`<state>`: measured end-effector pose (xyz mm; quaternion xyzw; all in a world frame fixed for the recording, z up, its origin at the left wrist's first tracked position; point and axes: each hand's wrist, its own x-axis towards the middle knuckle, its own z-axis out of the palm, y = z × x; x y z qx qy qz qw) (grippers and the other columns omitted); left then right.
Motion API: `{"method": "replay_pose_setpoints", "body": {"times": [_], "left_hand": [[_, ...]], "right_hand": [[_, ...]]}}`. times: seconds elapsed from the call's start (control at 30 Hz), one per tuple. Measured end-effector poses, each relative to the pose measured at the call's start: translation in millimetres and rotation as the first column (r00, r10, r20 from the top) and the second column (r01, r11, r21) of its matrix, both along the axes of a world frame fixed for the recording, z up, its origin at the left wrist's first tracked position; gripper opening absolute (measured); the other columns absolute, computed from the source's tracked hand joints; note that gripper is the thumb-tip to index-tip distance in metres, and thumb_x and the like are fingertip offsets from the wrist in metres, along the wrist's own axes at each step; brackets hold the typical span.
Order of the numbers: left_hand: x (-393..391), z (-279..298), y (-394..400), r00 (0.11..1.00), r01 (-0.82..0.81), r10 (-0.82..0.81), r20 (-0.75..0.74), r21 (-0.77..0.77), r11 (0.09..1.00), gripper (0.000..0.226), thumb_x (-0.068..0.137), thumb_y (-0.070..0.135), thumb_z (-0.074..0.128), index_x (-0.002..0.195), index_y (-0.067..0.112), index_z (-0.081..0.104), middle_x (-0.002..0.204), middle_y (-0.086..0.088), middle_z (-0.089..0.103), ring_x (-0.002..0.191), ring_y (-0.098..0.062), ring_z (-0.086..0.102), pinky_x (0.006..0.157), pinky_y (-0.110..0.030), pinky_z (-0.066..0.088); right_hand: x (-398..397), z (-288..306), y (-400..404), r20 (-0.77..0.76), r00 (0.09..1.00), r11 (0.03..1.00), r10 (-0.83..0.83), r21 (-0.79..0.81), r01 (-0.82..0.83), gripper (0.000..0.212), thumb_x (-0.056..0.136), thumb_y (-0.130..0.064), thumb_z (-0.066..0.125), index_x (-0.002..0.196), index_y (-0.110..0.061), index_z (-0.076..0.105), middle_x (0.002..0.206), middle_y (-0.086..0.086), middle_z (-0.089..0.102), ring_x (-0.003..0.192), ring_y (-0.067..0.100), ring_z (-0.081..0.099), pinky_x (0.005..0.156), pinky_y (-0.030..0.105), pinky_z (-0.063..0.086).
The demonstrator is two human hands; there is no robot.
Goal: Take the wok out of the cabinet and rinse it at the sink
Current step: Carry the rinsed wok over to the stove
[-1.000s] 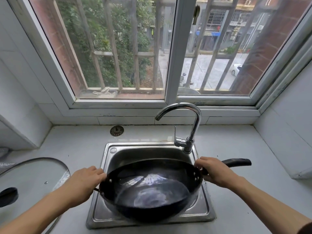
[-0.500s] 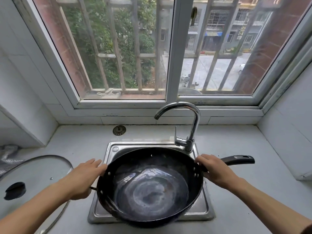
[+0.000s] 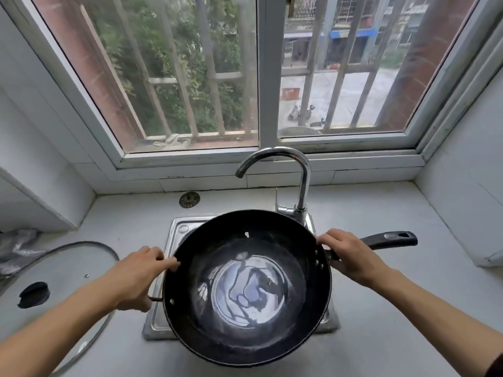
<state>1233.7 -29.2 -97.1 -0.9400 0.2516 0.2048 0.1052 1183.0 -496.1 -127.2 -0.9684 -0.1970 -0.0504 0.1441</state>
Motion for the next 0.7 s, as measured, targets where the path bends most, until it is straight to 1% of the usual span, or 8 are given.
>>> {"method": "replay_pose_setpoints", "body": {"times": [0.07, 0.13, 0.23, 0.27, 0.37, 0.5, 0.6, 0.7], "left_hand": [[0, 4, -4, 1.0, 0.021, -0.021, 0.007, 0.001, 1.0, 0.082, 0.05, 0.037, 0.067, 0.126, 0.048, 0.037, 0.12, 0.013, 0.043, 0.104, -0.012, 0.04, 0.081, -0.024, 0.041], [0, 7, -6, 0.999, 0.052, -0.052, 0.001, 0.008, 0.999, 0.082, 0.05, 0.038, 0.068, 0.126, 0.049, 0.037, 0.12, 0.014, 0.043, 0.104, -0.011, 0.04, 0.075, -0.022, 0.037], [3, 9, -8, 0.993, 0.118, -0.118, 0.001, -0.012, 0.993, 0.082, 0.05, 0.039, 0.069, 0.125, 0.05, 0.036, 0.119, 0.016, 0.042, 0.102, -0.009, 0.039, 0.066, -0.018, 0.03], [3, 10, -8, 0.989, 0.15, -0.15, 0.011, -0.027, 0.988, 0.082, 0.05, 0.04, 0.069, 0.124, 0.05, 0.037, 0.118, 0.016, 0.042, 0.101, -0.009, 0.039, 0.066, -0.018, 0.031], [5, 14, -11, 0.967, 0.254, -0.251, 0.045, -0.086, 0.963, 0.082, 0.049, 0.044, 0.07, 0.124, 0.05, 0.039, 0.113, 0.015, 0.042, 0.099, -0.01, 0.038, 0.076, -0.023, 0.039], [7, 18, -20, 0.916, 0.4, -0.384, 0.118, -0.158, 0.903, 0.085, 0.048, 0.045, 0.069, 0.127, 0.052, 0.037, 0.106, 0.015, 0.04, 0.099, -0.011, 0.038, 0.079, -0.025, 0.04], [4, 22, -37, 0.873, 0.484, -0.46, 0.159, -0.18, 0.857, 0.086, 0.049, 0.042, 0.069, 0.127, 0.053, 0.034, 0.116, 0.013, 0.045, 0.109, -0.014, 0.043, 0.085, -0.031, 0.046], [-7, 28, -58, 0.818, 0.574, -0.548, 0.177, -0.195, 0.795, 0.086, 0.05, 0.039, 0.072, 0.128, 0.05, 0.038, 0.118, 0.01, 0.048, 0.108, -0.016, 0.044, 0.087, -0.031, 0.044]], "right_hand": [[-13, 5, 0, 0.002, 1.0, 0.999, -0.025, -0.022, 0.025, 0.047, 0.061, 0.012, 0.075, 0.102, -0.009, 0.067, 0.087, 0.006, 0.065, 0.07, 0.027, 0.059, 0.062, 0.036, 0.052], [-27, 10, -1, -0.018, 0.997, 0.995, -0.075, -0.06, 0.074, 0.051, 0.062, 0.011, 0.071, 0.107, -0.013, 0.067, 0.081, 0.004, 0.064, 0.064, 0.027, 0.057, 0.059, 0.038, 0.051], [-54, 21, 1, -0.049, 0.987, 0.982, -0.151, -0.12, 0.145, 0.048, 0.066, 0.007, 0.067, 0.109, -0.016, 0.066, 0.073, 0.002, 0.058, 0.063, 0.026, 0.054, 0.058, 0.037, 0.047], [-65, 25, 3, -0.055, 0.982, 0.976, -0.18, -0.132, 0.172, 0.047, 0.068, 0.005, 0.065, 0.11, -0.016, 0.065, 0.073, 0.001, 0.058, 0.065, 0.025, 0.054, 0.06, 0.036, 0.046], [-105, 40, 10, -0.085, 0.957, 0.951, -0.276, -0.168, 0.26, 0.045, 0.075, 0.001, 0.061, 0.115, -0.019, 0.061, 0.079, 0.0, 0.056, 0.073, 0.022, 0.053, 0.065, 0.035, 0.047], [-162, 60, 23, -0.115, 0.905, 0.898, -0.409, -0.23, 0.376, 0.046, 0.078, -0.003, 0.061, 0.121, -0.021, 0.057, 0.085, -0.002, 0.056, 0.078, 0.02, 0.054, 0.071, 0.036, 0.048], [-206, 71, 32, -0.1, 0.853, 0.843, -0.512, -0.25, 0.477, 0.048, 0.078, -0.005, 0.063, 0.123, -0.023, 0.056, 0.085, -0.004, 0.055, 0.078, 0.02, 0.055, 0.072, 0.036, 0.048], [-254, 82, 38, -0.087, 0.802, 0.795, -0.591, -0.23, 0.562, 0.048, 0.076, -0.003, 0.065, 0.119, -0.025, 0.057, 0.08, -0.008, 0.05, 0.073, 0.016, 0.051, 0.07, 0.034, 0.048]]}}
